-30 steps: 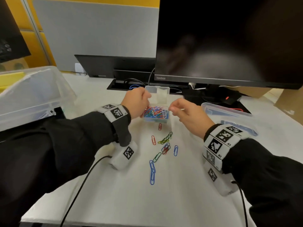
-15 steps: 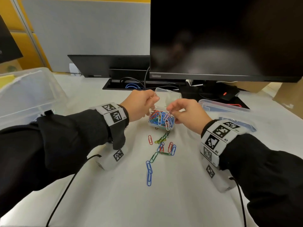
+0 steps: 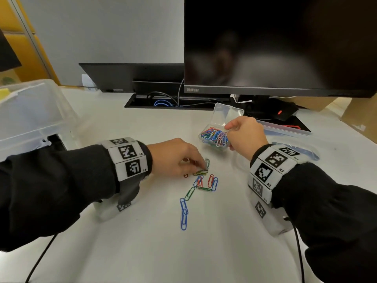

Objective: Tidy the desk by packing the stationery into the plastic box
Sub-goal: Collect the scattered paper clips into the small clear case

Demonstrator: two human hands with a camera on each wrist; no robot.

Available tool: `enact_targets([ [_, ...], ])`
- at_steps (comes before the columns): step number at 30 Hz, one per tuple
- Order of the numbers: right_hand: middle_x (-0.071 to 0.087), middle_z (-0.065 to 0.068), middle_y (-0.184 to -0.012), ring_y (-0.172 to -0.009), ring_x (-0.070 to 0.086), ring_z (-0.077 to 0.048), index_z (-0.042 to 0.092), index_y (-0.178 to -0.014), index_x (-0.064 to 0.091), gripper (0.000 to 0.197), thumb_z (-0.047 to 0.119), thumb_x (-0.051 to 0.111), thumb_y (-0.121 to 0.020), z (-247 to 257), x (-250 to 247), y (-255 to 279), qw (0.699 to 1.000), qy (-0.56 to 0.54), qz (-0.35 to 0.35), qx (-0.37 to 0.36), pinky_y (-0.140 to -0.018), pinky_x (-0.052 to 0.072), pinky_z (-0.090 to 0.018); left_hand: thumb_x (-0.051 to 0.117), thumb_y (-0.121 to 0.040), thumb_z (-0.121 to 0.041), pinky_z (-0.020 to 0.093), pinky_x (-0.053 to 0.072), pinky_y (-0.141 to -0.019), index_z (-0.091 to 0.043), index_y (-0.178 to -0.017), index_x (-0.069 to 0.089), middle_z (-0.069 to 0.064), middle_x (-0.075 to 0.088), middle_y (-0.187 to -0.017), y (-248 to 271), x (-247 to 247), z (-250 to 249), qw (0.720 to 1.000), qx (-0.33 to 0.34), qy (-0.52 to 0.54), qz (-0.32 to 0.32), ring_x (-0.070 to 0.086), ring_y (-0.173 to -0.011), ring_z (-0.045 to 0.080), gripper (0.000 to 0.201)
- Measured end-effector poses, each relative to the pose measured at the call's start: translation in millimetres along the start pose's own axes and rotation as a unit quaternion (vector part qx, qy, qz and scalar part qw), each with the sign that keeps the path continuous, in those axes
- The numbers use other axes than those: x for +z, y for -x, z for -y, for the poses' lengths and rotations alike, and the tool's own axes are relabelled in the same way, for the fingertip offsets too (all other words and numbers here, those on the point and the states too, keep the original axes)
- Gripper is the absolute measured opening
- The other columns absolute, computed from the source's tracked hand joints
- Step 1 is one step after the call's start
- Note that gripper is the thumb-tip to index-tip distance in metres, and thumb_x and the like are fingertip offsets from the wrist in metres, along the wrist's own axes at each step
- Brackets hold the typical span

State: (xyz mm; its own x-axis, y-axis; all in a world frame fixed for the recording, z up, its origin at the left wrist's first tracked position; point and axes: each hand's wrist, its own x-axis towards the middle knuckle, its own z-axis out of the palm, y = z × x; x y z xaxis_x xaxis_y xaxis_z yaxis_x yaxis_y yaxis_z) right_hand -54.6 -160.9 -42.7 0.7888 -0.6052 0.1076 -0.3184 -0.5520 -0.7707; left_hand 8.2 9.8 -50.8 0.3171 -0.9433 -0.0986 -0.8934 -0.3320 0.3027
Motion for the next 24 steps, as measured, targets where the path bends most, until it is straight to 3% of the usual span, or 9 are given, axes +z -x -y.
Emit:
enact_targets([
  [2, 0.06, -0.007, -0.099, -0.101, 0.062, -0.028, 0.01, -0.095, 0.063, 0.018, 0.002, 0.052, -0.084, 0.6, 0.4, -1.4, 1.0, -0.003, -0.002, 0.002, -0.083, 0.055, -0.044, 0.054, -0.091, -0.033, 0.018, 0.039, -0.096, -0.019, -0.125, 0.056, -0.002, 0.059, -0.123, -1.8, 0.5, -3.3, 1.0, -0.002, 0.006, -0.019, 0.056, -0.108, 0.012, 0.038],
  [5, 0.046, 0.004, -0.079, -0.104, 0.06, -0.029, 0.01, -0.093, 0.062, 0.018, 0.0, 0.051, -0.083, 2.3, 1.2, -1.8, 1.0, -0.003, -0.005, 0.005, -0.083, 0.054, -0.046, 0.049, -0.09, -0.045, 0.025, 0.032, -0.108, -0.019, -0.135, 0.045, -0.002, 0.046, -0.137, -12.4, 1.1, -6.8, 0.999, -0.038, -0.003, 0.032, 0.044, -0.125, 0.014, 0.052],
  [8, 0.046, -0.001, -0.092, -0.104, 0.06, -0.031, 0.014, -0.088, 0.058, 0.017, -0.001, 0.051, -0.082, 3.0, 0.9, -0.5, 1.0, 0.004, -0.004, 0.011, -0.084, 0.053, -0.047, 0.052, -0.089, -0.044, 0.025, 0.034, -0.108, -0.018, -0.132, 0.048, -0.002, 0.048, -0.136, -9.8, 5.9, -9.2, 0.998, -0.015, -0.004, 0.066, 0.046, -0.123, 0.013, 0.051],
  [12, 0.055, -0.009, -0.108, -0.106, 0.059, -0.03, 0.015, -0.09, 0.059, 0.015, 0.002, 0.052, -0.085, 1.2, 1.9, -2.4, 1.0, 0.013, 0.012, 0.005, -0.085, 0.053, -0.045, 0.061, -0.084, -0.042, 0.008, 0.038, -0.087, -0.02, -0.116, 0.063, -0.003, 0.062, -0.114, 7.7, 8.3, -6.3, 0.999, 0.029, 0.015, 0.0, 0.054, -0.094, 0.004, 0.039],
  [15, 0.06, -0.012, -0.112, -0.105, 0.06, -0.031, 0.019, -0.085, 0.058, 0.02, 0.0, 0.05, -0.084, 1.0, 3.4, -2.4, 1.0, 0.007, 0.017, -0.007, -0.086, 0.053, -0.046, 0.061, -0.083, -0.043, 0.018, 0.039, -0.096, -0.021, -0.118, 0.061, -0.002, 0.061, -0.115, 5.5, 8.8, -11.5, 0.997, 0.077, 0.028, -0.018, 0.055, -0.106, 0.01, 0.041],
  [19, 0.065, -0.012, -0.108, -0.101, 0.062, -0.029, 0.022, -0.081, 0.057, 0.022, 0.0, 0.052, -0.084, 1.8, 4.5, -1.6, 0.999, 0.015, 0.034, -0.023, -0.087, 0.053, -0.045, 0.063, -0.084, -0.037, 0.017, 0.034, -0.103, -0.023, -0.123, 0.059, -0.005, 0.055, -0.127, -3.6, 14.1, -25.9, 0.99, 0.129, 0.016, 0.046, 0.049, -0.117, 0.008, 0.041],
  [22, 0.065, -0.013, -0.11, -0.099, 0.064, -0.028, 0.02, -0.086, 0.059, 0.024, -0.002, 0.05, -0.083, 1.1, 6.0, -0.2, 0.998, 0.022, 0.046, -0.025, -0.085, 0.054, -0.043, 0.066, -0.084, -0.032, 0.014, 0.038, -0.098, -0.019, -0.114, 0.066, -0.003, 0.061, -0.122, 2.6, 14.1, -18.2, 0.992, 0.112, 0.031, 0.043, 0.057, -0.11, 0.01, 0.033],
  [24, 0.065, -0.014, -0.109, -0.098, 0.064, -0.028, 0.018, -0.088, 0.061, 0.025, -0.003, 0.05, -0.083, 0.1, 5.9, 0.1, 0.998, 0.019, 0.05, -0.025, -0.084, 0.054, -0.041, 0.065, -0.082, -0.034, 0.018, 0.042, -0.094, -0.017, -0.106, 0.07, -0.001, 0.066, -0.112, 13.7, 12.3, -9.0, 0.994, 0.095, 0.048, 0.015, 0.062, -0.101, 0.012, 0.029],
])
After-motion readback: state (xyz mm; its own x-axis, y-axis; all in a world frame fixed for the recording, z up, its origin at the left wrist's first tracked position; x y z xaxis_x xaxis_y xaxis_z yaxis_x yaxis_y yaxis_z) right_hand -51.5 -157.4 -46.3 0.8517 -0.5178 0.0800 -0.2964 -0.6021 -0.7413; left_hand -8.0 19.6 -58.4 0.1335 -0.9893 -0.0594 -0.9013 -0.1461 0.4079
